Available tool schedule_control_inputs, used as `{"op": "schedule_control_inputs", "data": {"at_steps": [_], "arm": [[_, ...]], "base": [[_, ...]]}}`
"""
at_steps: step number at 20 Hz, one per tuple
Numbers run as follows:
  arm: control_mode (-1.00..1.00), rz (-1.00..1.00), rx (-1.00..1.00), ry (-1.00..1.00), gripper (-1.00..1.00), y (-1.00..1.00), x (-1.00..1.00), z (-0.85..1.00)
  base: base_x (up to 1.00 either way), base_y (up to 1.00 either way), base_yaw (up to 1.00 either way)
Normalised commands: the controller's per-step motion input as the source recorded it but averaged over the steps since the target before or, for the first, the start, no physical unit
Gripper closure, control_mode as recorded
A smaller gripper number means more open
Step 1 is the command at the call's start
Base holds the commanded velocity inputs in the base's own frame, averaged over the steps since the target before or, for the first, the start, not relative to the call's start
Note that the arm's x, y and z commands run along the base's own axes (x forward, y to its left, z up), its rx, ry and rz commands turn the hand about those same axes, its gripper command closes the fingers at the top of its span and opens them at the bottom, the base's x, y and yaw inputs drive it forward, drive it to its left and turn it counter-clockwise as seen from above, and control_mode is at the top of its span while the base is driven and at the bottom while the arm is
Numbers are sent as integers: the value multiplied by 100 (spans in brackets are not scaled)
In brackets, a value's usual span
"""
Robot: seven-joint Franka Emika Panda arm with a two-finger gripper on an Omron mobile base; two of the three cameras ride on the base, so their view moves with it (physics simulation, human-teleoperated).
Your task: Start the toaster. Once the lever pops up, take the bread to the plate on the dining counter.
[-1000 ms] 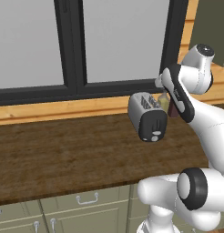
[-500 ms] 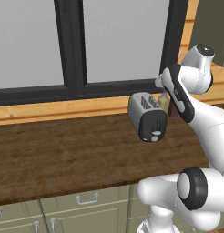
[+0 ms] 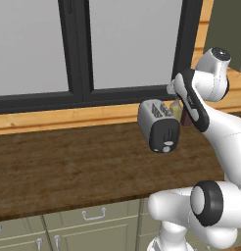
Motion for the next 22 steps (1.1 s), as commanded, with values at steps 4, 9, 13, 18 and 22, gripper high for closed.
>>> {"op": "schedule_control_inputs", "data": {"at_steps": [4,9,13,18,22], "arm": [[-100,0,0,0,-100,0,0,0],[-100,0,0,0,-100,0,0,0],[-100,0,0,0,-100,0,0,0],[-100,0,0,0,-100,0,0,0],[-100,0,0,0,-100,0,0,0]], "base": [[0,0,0],[0,0,0],[0,0,0],[0,0,0],[0,0,0]]}}
